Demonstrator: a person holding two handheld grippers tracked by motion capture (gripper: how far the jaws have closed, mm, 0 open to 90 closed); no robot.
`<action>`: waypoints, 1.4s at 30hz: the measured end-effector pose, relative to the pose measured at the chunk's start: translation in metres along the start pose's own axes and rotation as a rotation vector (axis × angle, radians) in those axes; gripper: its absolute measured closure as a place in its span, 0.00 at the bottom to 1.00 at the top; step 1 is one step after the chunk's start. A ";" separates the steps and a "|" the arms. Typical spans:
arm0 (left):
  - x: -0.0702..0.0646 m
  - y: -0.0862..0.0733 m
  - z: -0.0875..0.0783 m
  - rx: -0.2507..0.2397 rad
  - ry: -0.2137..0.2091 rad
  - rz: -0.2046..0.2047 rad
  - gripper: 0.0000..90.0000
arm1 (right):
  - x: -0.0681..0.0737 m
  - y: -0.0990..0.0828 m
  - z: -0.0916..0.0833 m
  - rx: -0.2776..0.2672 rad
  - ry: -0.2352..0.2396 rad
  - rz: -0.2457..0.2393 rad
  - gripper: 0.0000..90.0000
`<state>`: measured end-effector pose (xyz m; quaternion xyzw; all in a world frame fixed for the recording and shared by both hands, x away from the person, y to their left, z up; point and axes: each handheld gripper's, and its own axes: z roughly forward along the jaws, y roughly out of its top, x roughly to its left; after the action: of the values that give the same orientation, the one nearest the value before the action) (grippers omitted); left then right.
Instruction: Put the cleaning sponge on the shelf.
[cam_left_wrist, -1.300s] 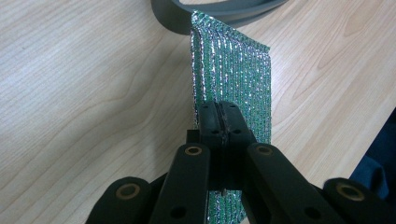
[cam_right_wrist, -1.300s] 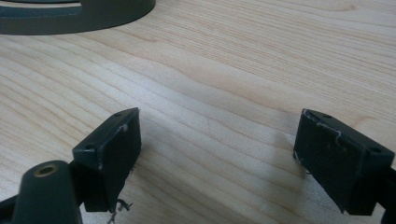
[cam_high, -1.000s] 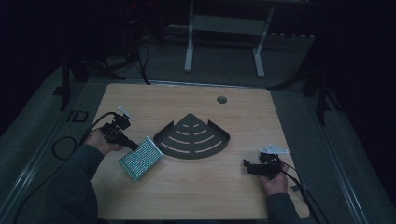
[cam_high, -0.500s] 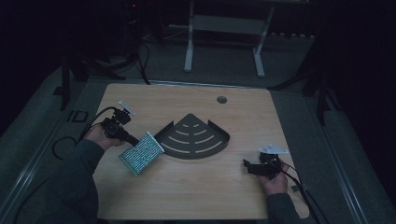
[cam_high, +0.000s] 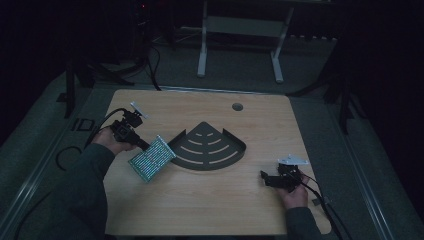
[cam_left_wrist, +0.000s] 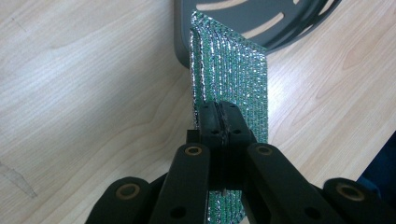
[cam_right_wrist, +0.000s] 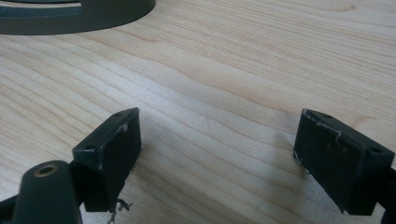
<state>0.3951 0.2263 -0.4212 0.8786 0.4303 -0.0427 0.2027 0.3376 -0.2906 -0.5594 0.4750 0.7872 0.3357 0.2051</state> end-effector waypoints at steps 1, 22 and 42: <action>-0.001 0.001 0.000 -0.002 0.001 0.000 1.00 | 0.000 0.000 0.000 0.000 0.000 -0.001 0.16; -0.008 0.032 0.003 -0.034 0.031 0.000 1.00 | 0.000 0.000 0.000 0.000 0.000 -0.001 0.16; -0.013 0.057 0.014 -0.057 0.035 0.023 1.00 | 0.000 0.000 0.000 0.000 0.000 0.000 0.16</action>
<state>0.4321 0.1798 -0.4130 0.8780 0.4247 -0.0127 0.2206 0.3376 -0.2906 -0.5594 0.4749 0.7873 0.3355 0.2052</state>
